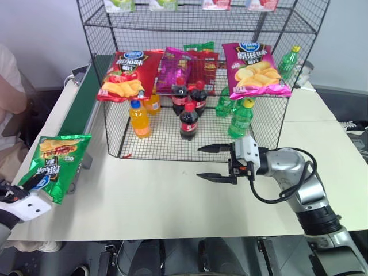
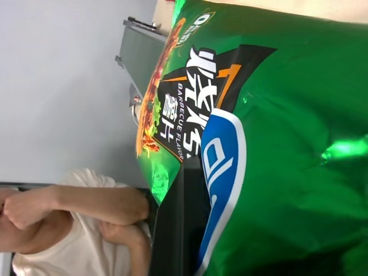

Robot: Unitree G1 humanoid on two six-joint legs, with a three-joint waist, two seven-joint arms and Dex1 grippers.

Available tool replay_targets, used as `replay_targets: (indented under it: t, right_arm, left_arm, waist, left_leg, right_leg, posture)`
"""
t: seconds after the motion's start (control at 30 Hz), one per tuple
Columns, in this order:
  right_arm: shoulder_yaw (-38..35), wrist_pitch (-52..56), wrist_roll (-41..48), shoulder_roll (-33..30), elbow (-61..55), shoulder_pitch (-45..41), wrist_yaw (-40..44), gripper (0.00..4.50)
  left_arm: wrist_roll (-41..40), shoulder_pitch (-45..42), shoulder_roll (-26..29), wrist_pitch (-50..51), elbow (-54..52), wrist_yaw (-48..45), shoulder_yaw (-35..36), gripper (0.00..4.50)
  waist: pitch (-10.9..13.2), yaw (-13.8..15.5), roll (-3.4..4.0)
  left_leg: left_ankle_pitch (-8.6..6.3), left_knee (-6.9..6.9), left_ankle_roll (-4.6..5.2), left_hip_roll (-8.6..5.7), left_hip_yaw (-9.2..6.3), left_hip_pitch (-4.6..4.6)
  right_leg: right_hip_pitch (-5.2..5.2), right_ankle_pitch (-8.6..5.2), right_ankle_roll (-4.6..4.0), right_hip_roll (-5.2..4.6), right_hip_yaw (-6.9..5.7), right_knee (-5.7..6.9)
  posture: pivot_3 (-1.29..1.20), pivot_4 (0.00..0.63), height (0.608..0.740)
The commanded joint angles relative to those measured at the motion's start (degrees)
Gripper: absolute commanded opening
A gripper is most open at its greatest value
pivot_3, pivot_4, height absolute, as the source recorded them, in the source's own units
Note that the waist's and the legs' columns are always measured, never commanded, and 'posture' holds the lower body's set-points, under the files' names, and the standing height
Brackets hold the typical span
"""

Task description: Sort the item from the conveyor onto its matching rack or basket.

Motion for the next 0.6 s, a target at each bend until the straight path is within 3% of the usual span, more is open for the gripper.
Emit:
replay_targets:
  t: [0.03, 0.13, 0.27, 0.5, 0.6]
  right_arm:
    - [-1.30, -0.32, 0.51, -0.40, -1.37, -0.91, -0.06, 3.58]
    - [-1.36, -1.18, 0.28, 0.12, 0.00, -1.72, -0.08, 3.58]
    - [-1.30, -1.79, 0.45, 0.52, 1.45, -2.40, 0.25, 3.58]
    - [-2.38, 2.87, 5.61, 0.96, 0.52, -3.56, 1.47, 3.58]
    - [-2.37, 6.90, 9.56, -0.11, -1.70, -3.50, 4.07, 3.58]
  left_arm:
    - [-14.63, 0.46, -0.96, 3.14, -5.66, -5.33, 4.13, 0.07]
    - [-41.19, 3.24, -2.50, 14.27, -17.43, -18.93, 6.94, 0.07]
    - [-63.53, 10.33, -2.65, 31.03, -30.14, -32.97, 12.73, 0.07]
    - [-90.00, 24.66, 0.38, 63.28, -41.93, -48.73, 25.39, 0.07]
    - [-96.49, 21.79, 2.64, 70.64, -45.08, -49.51, 24.60, 0.07]
  waist:
    - [0.00, 0.00, 0.00]
    - [-0.02, -0.01, -0.05]
    - [-0.01, -0.20, -0.03]
    - [0.03, -0.62, 0.01]
    - [0.05, 0.02, 0.03]
  left_leg:
    - [0.00, 0.01, 0.00, 0.00, 0.00, 0.00]
    - [0.00, 0.04, 0.00, 0.01, -0.01, 0.00]
    - [0.00, 0.04, -0.02, 0.02, -0.03, 0.01]
    - [0.01, 0.07, -0.01, 0.01, -0.05, 0.06]
    - [0.01, 0.13, 0.00, -0.01, -0.07, 0.11]
  right_leg:
    - [0.01, 0.00, 0.00, 0.00, 0.00, 0.00]
    - [0.02, 0.00, 0.00, -0.01, 0.00, 0.00]
    - [0.03, -0.01, -0.01, -0.01, 0.00, -0.02]
    - [0.12, -0.01, -0.03, 0.06, -0.02, -0.02]
    - [0.21, -0.02, -0.03, 0.05, -0.02, -0.03]
  posture:
    - [0.00, 0.150, 0.739]
    - [0.00, 0.150, 0.739]
    - [0.00, 0.150, 0.739]
    - [0.00, 0.150, 0.739]
    - [0.00, 0.150, 0.739]
